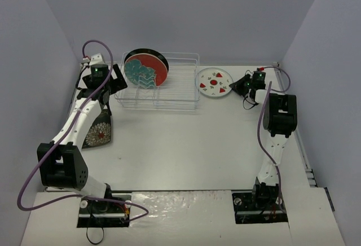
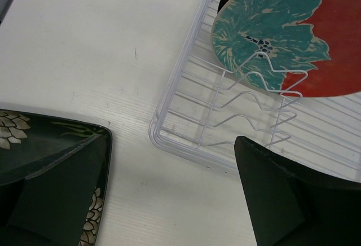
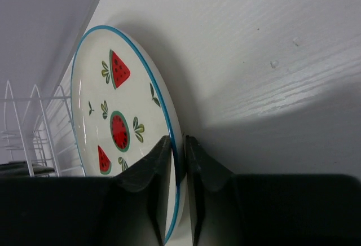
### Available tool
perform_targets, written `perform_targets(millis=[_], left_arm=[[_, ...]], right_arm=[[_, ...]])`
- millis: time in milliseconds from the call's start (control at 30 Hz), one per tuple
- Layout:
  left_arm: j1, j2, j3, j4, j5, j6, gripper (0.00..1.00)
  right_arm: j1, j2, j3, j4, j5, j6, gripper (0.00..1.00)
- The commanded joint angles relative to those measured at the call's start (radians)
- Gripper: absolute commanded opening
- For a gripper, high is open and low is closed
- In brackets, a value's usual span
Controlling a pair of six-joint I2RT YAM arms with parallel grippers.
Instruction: Load the plates into the dish rack
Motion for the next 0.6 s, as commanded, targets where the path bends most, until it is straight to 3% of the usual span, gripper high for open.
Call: perform_targets(millis=[0,267,400,567], left_arm=[[0.002,-0.034,0.030,0.018,-0.015,0.030,0.97],[0.002,-0.088,-0.002,0.073,0.123,0.065,0.97],[0.000,-0.128,-0.048,0.139,0.241,0.062,0.97],[-0.018,-0.153,-0.068,0.181,0.387,0.069,0.97]], right_arm=[[0.003,0.000,-0.046,-0.010,0.010,0.027,0.00],[-0.023,-0.215,-0.247,0.194,0.027,0.017,0.00],[-0.052,-0.340,-0.409,0.373,-0.022,0.086,0.00],[-0.061,-0.508,-0.576,0.446,0.010,0.126,0.00]])
